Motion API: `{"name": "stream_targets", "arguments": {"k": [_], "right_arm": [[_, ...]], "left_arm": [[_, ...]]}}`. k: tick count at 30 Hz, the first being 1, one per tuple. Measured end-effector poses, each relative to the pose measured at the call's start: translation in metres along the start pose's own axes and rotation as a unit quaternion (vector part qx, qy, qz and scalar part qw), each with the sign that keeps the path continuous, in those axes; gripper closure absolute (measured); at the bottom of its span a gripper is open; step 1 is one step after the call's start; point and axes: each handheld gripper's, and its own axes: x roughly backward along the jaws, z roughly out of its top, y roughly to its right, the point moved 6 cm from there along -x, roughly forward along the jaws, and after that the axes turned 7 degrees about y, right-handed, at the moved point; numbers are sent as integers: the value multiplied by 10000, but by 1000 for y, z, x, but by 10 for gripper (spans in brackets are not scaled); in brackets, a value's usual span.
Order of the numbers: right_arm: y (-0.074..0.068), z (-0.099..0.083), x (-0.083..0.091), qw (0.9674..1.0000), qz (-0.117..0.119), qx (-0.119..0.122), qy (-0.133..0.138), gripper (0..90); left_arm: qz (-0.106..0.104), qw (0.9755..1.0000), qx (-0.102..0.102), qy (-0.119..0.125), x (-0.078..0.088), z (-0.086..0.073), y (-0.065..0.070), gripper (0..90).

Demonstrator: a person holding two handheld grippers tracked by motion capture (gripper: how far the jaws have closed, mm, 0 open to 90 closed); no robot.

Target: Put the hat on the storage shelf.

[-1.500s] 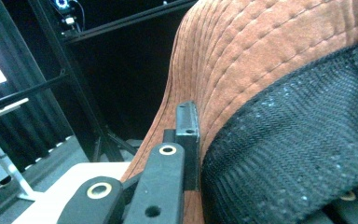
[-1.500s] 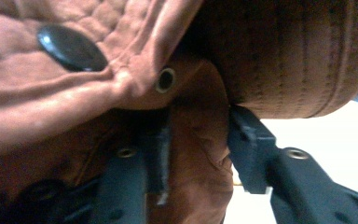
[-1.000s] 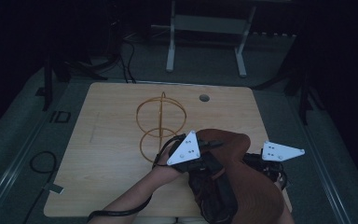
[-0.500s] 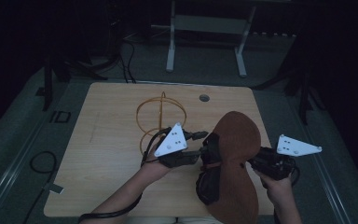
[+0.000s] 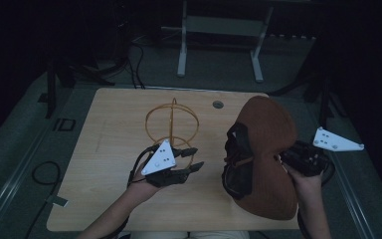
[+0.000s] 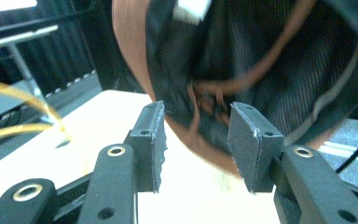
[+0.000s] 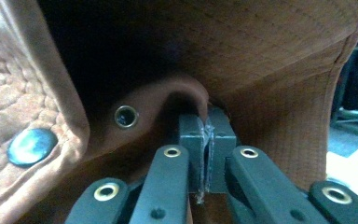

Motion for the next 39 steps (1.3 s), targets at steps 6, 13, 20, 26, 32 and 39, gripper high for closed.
{"name": "stream_targets", "arguments": {"k": [6, 13, 20, 26, 32, 39], "right_arm": [[14, 20, -11, 9997, -208, 65, 114, 879], [33, 33, -28, 9984, -470, 4, 326, 879], [43, 46, -49, 9976, -598, 72, 345, 879], [48, 49, -75, 9977, -603, 44, 307, 879], [45, 49, -108, 9986, -495, -29, 207, 878], [26, 51, -159, 9998, -200, -91, 26, 878]], "left_arm": [[121, 9996, 183, -184, 22, -21, -3, 560], [683, 9959, 366, -461, 57, -58, -10, 353], [1139, 9835, 788, -1163, 89, -107, -19, 95], [1759, 9714, 1045, -1205, 125, -141, -27, 68], [2199, 9620, 1228, -1054, 147, -151, -34, 71], [2464, 9574, 1255, -831, 155, -152, -39, 80]]}}
